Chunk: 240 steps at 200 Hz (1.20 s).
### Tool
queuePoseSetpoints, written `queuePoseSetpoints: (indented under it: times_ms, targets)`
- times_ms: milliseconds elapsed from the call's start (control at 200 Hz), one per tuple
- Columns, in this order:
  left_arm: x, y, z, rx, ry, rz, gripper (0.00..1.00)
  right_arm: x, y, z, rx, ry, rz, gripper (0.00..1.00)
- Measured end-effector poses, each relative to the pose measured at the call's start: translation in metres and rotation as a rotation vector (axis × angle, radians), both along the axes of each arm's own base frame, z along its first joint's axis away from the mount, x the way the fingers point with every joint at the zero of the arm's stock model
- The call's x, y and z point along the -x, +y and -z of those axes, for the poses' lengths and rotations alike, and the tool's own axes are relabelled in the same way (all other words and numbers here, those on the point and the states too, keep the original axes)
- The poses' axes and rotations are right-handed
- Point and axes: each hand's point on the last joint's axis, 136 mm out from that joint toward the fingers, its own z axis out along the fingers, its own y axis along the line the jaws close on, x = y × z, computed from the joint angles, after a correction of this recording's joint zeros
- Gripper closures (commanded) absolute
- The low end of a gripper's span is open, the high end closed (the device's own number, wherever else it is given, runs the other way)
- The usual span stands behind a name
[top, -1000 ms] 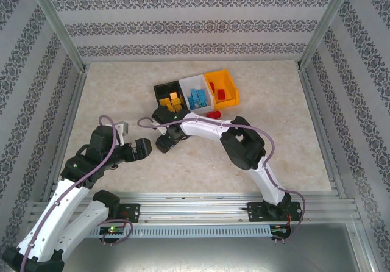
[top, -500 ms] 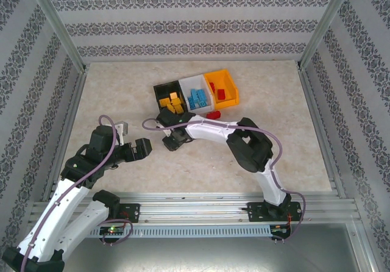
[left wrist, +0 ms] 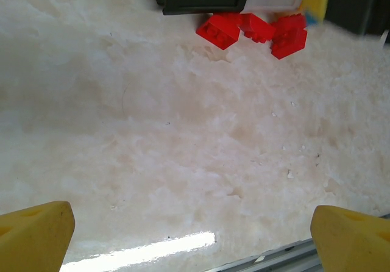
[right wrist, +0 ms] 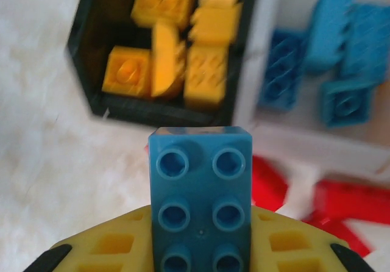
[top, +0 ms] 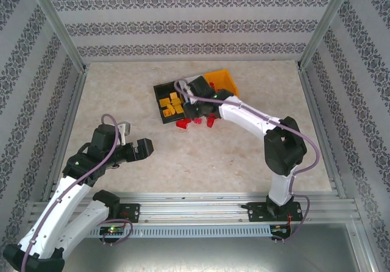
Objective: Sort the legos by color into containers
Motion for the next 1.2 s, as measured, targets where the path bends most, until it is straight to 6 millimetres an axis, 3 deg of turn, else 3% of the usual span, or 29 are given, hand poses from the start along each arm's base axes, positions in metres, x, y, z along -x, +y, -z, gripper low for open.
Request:
queuePoseSetpoints:
  times_ms: [45, 155, 215, 275, 390, 595, 729, 1034, 1199]
  targets:
    - [0.0, -0.001, 0.0, 0.001, 0.003, 0.002, 0.0, -0.021, -0.007, -0.006, -0.013, -0.018, 0.04, 0.68]
    - [0.0, -0.001, 0.001, 0.004, 0.005, 0.005, 0.0, -0.068, -0.018, -0.014, -0.034, -0.047, 0.111, 0.39]
    - [0.0, -0.001, 0.001, 0.003, 0.007, 0.005, 0.0, -0.087, -0.022, -0.013, -0.032, -0.057, 0.14, 0.35]
    - [0.0, -0.001, 0.002, 0.002, 0.01, 0.006, 0.0, -0.093, -0.024, -0.008, -0.02, -0.056, 0.157, 0.35]
    - [-0.001, -0.002, 0.004, -0.001, 0.019, 0.006, 0.0, -0.077, -0.029, 0.007, 0.026, -0.027, 0.167, 0.33]
    - [-0.007, -0.007, 0.009, 0.003, 0.045, 0.016, 0.0, -0.006, -0.063, 0.045, 0.128, 0.089, 0.231, 0.33]
    - [-0.014, -0.014, 0.015, 0.021, 0.065, 0.032, 0.0, 0.015, -0.08, 0.072, 0.172, 0.153, 0.276, 0.34]
    - [-0.01, -0.019, 0.023, 0.065, 0.082, 0.036, 0.0, 0.001, -0.091, 0.106, 0.18, 0.2, 0.348, 0.48]
    - [-0.009, -0.02, 0.027, 0.07, 0.092, 0.034, 0.0, -0.005, -0.095, 0.124, 0.188, 0.229, 0.371, 0.64]
